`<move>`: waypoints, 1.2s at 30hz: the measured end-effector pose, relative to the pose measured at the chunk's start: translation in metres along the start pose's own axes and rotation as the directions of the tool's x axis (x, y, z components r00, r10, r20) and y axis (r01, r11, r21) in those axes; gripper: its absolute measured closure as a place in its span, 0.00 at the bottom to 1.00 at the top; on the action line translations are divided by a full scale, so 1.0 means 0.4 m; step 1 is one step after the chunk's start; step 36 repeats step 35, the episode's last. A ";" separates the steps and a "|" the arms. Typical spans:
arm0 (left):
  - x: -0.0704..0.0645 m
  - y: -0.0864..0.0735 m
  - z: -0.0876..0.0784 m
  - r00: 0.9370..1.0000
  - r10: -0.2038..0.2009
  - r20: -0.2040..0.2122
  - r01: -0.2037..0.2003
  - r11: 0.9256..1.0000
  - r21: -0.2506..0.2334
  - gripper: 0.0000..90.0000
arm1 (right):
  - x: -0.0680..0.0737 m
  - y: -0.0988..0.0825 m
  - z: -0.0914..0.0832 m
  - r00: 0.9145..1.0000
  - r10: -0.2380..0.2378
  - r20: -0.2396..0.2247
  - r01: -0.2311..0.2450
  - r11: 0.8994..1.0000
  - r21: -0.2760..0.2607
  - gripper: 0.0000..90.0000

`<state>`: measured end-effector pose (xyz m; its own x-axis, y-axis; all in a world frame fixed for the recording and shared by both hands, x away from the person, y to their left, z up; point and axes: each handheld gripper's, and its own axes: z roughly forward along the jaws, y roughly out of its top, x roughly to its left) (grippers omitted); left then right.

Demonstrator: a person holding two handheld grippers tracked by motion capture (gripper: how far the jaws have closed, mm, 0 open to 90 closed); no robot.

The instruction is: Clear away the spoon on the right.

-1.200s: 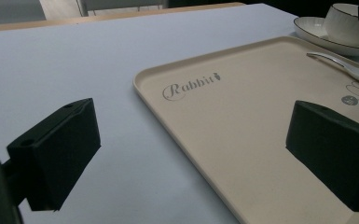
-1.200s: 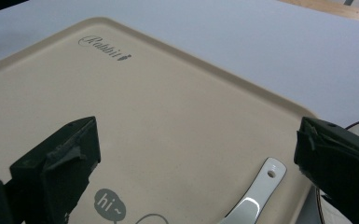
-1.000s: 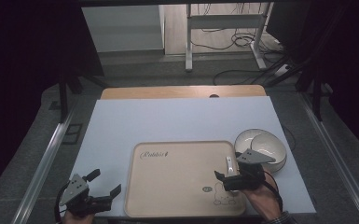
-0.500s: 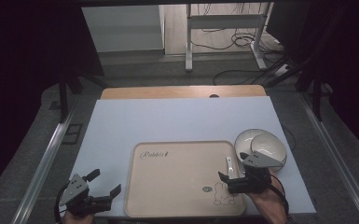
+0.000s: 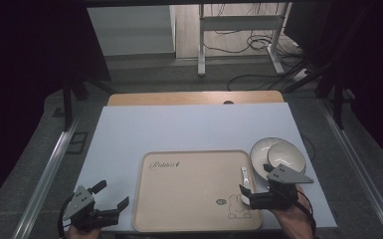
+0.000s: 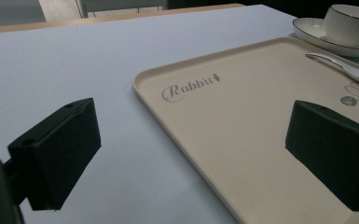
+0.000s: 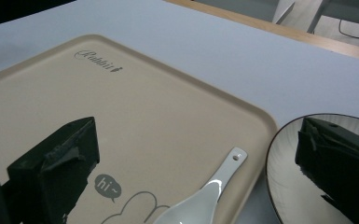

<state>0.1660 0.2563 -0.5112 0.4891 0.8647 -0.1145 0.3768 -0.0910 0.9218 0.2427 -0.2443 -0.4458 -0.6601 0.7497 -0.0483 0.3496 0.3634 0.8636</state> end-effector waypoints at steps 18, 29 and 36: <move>0.001 -0.001 0.002 1.000 0.001 0.006 -0.001 1.000 0.008 0.03 | -0.038 -0.053 -0.066 0.997 0.051 0.064 -0.048 0.998 -0.047 0.00; 0.000 -0.001 0.003 1.000 0.004 0.011 -0.004 1.000 0.009 0.03 | -0.051 -0.116 -0.061 0.994 0.069 0.079 -0.063 0.995 -0.076 0.00; -0.002 0.000 0.006 1.000 0.010 0.011 -0.010 1.000 0.012 0.03 | -0.063 -0.131 -0.050 0.993 0.094 0.071 -0.089 0.993 -0.075 0.00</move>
